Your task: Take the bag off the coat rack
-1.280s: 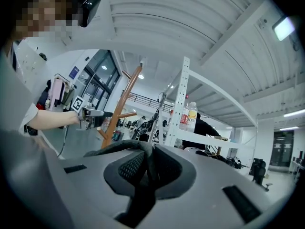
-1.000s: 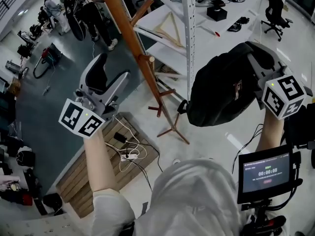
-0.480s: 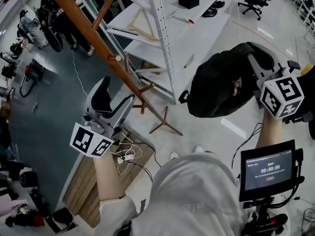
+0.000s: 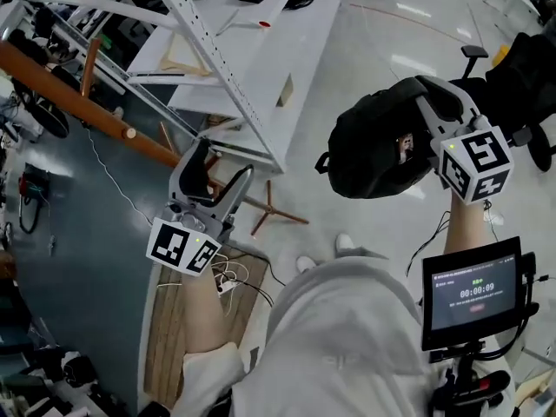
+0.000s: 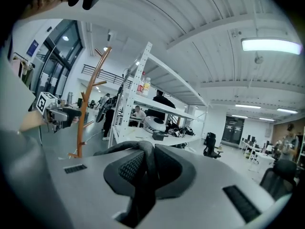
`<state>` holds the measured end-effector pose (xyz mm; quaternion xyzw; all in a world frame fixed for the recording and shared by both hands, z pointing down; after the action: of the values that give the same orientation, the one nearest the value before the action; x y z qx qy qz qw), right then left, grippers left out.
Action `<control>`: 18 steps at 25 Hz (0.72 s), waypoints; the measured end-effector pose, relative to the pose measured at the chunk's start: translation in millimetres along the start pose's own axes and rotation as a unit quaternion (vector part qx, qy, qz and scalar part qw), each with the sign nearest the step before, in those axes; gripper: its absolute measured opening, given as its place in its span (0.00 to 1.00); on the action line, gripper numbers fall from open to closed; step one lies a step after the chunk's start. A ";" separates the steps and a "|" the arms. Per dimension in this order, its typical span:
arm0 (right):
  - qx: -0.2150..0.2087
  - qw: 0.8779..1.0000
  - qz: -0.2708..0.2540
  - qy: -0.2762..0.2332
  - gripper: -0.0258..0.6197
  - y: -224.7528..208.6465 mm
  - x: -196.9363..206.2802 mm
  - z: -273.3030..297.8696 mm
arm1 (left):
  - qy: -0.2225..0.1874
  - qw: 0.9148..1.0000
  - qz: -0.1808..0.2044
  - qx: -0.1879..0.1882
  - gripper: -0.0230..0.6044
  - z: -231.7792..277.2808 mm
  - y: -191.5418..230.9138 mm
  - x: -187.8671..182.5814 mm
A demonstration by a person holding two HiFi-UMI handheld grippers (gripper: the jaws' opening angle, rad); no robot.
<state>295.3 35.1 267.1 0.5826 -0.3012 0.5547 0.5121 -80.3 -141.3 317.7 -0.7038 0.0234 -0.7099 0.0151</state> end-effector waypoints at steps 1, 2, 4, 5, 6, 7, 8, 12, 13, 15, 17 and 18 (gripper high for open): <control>0.007 1.000 0.004 0.005 0.10 -4.5 5.2 -5.4 | -0.001 1.000 -0.004 0.010 0.60 7.5 -2.5 2.2; 0.014 1.000 0.009 0.012 0.10 -9.2 11.4 -11.2 | -0.002 1.000 -0.009 0.020 0.60 15.2 -4.8 4.7; 0.032 0.999 0.020 0.026 0.10 -18.4 25.3 -22.8 | -0.006 0.999 -0.021 0.038 0.60 30.5 -8.4 11.3; 0.039 0.998 0.026 0.033 0.10 -22.0 32.4 -27.6 | -0.010 0.999 -0.027 0.045 0.60 37.3 -10.0 15.2; 0.045 0.998 0.030 0.039 0.10 -24.6 39.1 -31.6 | -0.015 0.998 -0.034 0.051 0.60 43.7 -11.8 19.4; 0.050 0.997 0.034 0.044 0.10 -26.6 45.5 -35.1 | -0.020 0.997 -0.041 0.058 0.60 49.9 -14.0 23.9; 0.054 0.997 0.037 0.048 0.10 -27.9 51.4 -38.1 | -0.022 0.997 -0.047 0.065 0.60 56.1 -16.3 28.6; 0.070 0.995 0.044 0.057 0.10 -30.9 67.7 -47.7 | -0.019 0.994 -0.062 0.088 0.60 75.7 -24.6 41.9; 0.075 0.994 0.045 0.058 0.10 -31.6 69.9 -50.0 | -0.023 0.993 -0.069 0.092 0.60 78.8 -25.7 43.7; 0.087 0.994 0.046 0.057 0.10 -32.4 73.1 -54.5 | -0.032 0.991 -0.084 0.099 0.60 83.8 -27.0 47.6; 0.098 0.993 0.045 0.056 0.10 -32.2 75.7 -58.8 | -0.032 0.990 -0.093 0.105 0.60 88.1 -28.0 51.8; 0.103 0.992 0.044 0.056 0.10 -32.0 77.1 -60.8 | -0.030 0.989 -0.096 0.108 0.60 90.2 -28.8 53.5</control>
<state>319.8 117.9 323.8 0.5861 -0.2387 0.6365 0.4409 9.7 -116.5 373.4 -0.7182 -0.1216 -0.6847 0.0237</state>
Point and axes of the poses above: the fingertips, and each gripper's own axes: z forward along the fingers, y to its left, x out of its underside, the point moved 10 cm from there along -z, backward along the fingers, and after that the axes turned 14 degrees about x, right-handed, at the moved point
